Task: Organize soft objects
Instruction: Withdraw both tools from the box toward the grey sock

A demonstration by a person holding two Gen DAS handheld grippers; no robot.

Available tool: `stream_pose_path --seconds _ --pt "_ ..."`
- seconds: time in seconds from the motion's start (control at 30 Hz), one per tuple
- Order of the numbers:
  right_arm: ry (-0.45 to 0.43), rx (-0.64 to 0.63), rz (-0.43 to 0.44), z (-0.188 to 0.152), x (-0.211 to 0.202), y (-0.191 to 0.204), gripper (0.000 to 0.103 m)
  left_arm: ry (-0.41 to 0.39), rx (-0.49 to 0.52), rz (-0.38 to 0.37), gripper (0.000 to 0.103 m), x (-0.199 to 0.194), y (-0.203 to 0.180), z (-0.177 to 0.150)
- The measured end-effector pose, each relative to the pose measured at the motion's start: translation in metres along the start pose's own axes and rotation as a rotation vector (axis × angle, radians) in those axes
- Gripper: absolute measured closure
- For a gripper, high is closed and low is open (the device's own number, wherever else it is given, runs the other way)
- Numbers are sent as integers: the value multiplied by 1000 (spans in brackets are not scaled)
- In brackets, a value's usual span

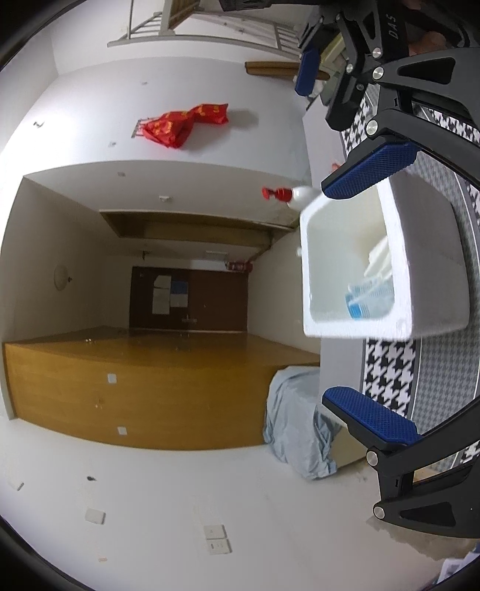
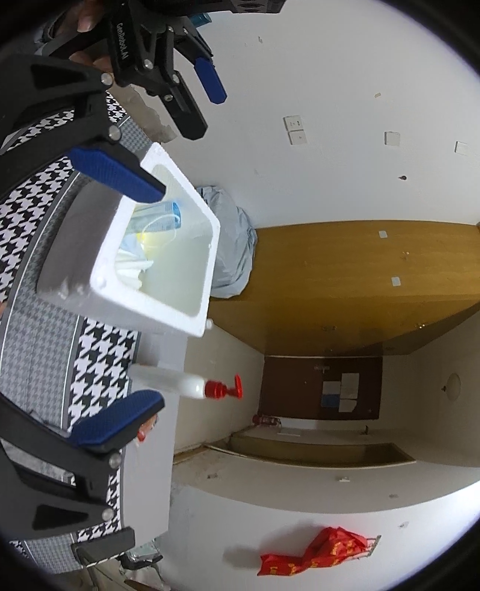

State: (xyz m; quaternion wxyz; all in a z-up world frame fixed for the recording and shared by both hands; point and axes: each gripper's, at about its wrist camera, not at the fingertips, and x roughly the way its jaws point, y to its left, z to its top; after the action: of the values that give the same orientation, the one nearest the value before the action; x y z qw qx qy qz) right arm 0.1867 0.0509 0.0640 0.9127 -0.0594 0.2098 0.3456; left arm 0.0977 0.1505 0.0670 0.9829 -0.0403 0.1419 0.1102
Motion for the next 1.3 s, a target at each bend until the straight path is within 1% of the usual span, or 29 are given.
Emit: stream_pose_path --seconds 0.27,0.43,0.77,1.03,1.3 --pt "-15 38 -39 -8 -20 -29 0 -3 20 -39 1 -1 -28 3" --pt "-35 56 -68 -13 -36 -44 0 -17 30 -80 1 -5 -47 5" --pt "-64 108 -168 -28 -65 -72 0 -10 62 -170 1 -2 -75 1" --pt "-68 115 -226 -38 -78 -79 0 -13 71 -188 1 -1 -82 -4" --pt "-67 122 -247 -48 -82 -81 0 -24 90 -213 1 -5 -91 -10"
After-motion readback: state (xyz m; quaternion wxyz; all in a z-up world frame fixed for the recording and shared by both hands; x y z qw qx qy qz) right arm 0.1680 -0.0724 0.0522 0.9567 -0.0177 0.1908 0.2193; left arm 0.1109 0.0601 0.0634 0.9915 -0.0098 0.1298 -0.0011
